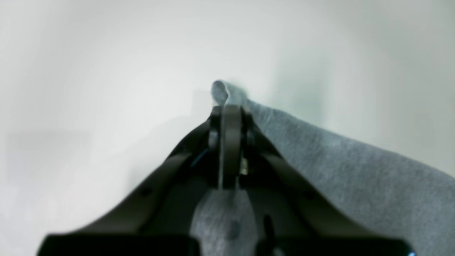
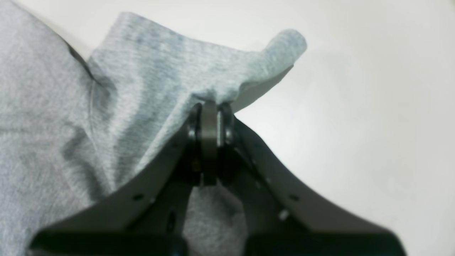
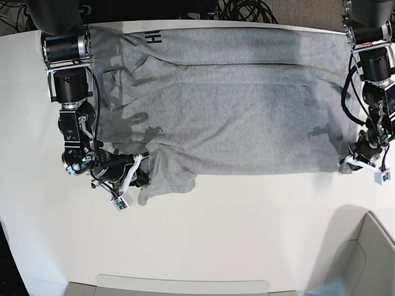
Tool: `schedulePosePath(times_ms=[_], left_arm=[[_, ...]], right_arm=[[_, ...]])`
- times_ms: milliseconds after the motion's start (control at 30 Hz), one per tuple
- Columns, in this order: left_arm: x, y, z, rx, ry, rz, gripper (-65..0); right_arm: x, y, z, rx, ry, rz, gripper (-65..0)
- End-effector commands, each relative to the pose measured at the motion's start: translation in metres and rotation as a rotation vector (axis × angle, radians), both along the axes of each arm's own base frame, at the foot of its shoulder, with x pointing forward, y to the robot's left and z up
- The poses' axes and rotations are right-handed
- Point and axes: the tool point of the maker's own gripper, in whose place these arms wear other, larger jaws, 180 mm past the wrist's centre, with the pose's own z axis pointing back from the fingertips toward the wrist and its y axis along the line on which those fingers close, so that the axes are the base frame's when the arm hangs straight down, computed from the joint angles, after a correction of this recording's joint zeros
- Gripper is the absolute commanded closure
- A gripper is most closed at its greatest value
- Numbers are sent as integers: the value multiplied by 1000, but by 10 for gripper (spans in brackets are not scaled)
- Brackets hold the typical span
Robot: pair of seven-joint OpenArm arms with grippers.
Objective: Fold the T-shirt properly
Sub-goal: 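Lift the hem with both grippers and fold it up onto the collar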
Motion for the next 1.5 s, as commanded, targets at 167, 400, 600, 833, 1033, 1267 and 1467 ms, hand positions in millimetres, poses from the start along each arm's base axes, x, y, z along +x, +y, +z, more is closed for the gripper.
schedulePosePath(times_ms=[167, 400, 600, 833, 1033, 1267, 1467], left_arm=[[3, 6, 31, 73, -74, -37, 0], [-33, 16, 40, 86, -46, -16, 0], [-57, 23, 50, 99, -37, 7, 0], [-78, 12, 49, 141, -10, -43, 0], [-93, -1, 60, 195, -17, -101, 0], [-114, -1, 55, 214, 20, -108, 0], [-137, 12, 72, 248, 19, -63, 0]], right_arm=[[-3, 12, 26, 23, -96, 35, 0], [-26, -7, 38, -69, -94, 44, 0], [-46, -17, 47, -98, -106, 29, 0], [-82, -2, 49, -95, -134, 72, 0], [-103, -9, 61, -143, -144, 66, 0], [-119, -32, 85, -230, -162, 16, 0], [-138, -39, 85, -238, -159, -3, 0]])
